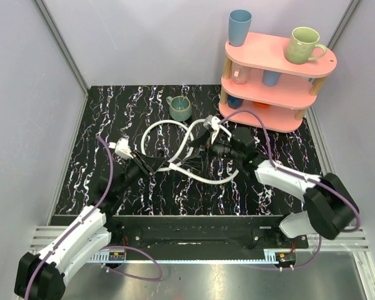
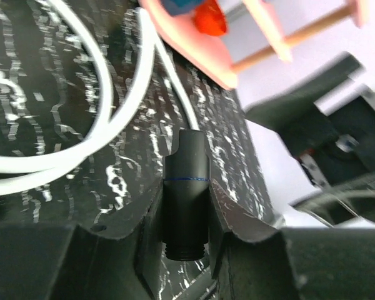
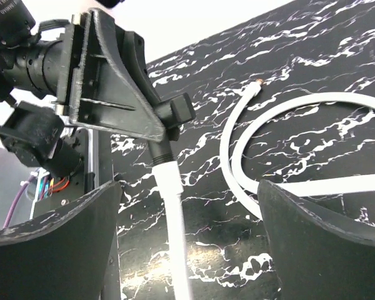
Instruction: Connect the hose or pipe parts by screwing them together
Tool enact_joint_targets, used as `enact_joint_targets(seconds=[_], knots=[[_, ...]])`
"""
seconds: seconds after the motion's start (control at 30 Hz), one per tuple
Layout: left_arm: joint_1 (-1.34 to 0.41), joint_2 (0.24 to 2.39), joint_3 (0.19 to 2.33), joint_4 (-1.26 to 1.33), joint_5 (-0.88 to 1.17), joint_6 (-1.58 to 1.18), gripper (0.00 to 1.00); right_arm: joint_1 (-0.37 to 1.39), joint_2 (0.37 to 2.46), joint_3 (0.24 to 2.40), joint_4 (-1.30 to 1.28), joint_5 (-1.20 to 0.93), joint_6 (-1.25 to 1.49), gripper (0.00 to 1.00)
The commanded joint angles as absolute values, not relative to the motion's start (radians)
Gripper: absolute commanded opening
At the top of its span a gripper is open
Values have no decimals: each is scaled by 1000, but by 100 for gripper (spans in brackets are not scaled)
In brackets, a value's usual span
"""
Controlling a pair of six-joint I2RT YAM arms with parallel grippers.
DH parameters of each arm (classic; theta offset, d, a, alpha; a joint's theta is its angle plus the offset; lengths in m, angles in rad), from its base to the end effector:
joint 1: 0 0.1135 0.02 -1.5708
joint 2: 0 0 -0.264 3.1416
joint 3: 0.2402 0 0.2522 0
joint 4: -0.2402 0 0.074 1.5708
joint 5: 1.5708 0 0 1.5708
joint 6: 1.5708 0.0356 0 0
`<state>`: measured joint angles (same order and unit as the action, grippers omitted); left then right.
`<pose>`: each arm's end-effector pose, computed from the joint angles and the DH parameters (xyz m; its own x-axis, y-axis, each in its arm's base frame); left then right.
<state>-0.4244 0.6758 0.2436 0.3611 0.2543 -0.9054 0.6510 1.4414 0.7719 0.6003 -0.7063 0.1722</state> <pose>0.1510 -0.0781 0.2228 -0.5334 -0.5945 -0.6018 0.3363 0.5037 -0.7957 0.2374 0.2099 0.2633 -0.2214 -0.0048 -0.9752 -0.9522 0.2169 0.2152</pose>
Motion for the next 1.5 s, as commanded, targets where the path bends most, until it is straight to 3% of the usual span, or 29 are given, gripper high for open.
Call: enact_joint_targets(seconds=[0.0,0.3,0.5,0.67,0.7,0.83,0.93,1.0,1.2,1.47], knots=[[-408,624,412,-48,16,-862,0,657,1292,712,582,-551,157,100],[-388,630,451,-392,-242,-980,0,658,1233,807,275,-293,181,100],[-385,653,384,-452,-346,-1132,3,658,1247,821,224,-250,224,100],[-376,721,316,-456,-405,-1236,31,658,1244,838,166,-187,226,100],[-376,726,307,-443,-403,-1242,41,658,1244,857,143,-184,218,100],[-373,719,291,-431,-406,-1253,61,658,1261,899,40,-115,232,100],[-373,713,336,-480,-426,-1249,89,657,1273,913,5,-81,274,100],[-371,713,368,-520,-433,-1205,97,657,1270,919,-37,-57,323,100],[-371,693,543,-523,-442,-1005,99,657,1217,988,-231,144,443,100],[-373,663,753,-342,-102,-600,99,658,1057,1089,-399,305,465,100]])
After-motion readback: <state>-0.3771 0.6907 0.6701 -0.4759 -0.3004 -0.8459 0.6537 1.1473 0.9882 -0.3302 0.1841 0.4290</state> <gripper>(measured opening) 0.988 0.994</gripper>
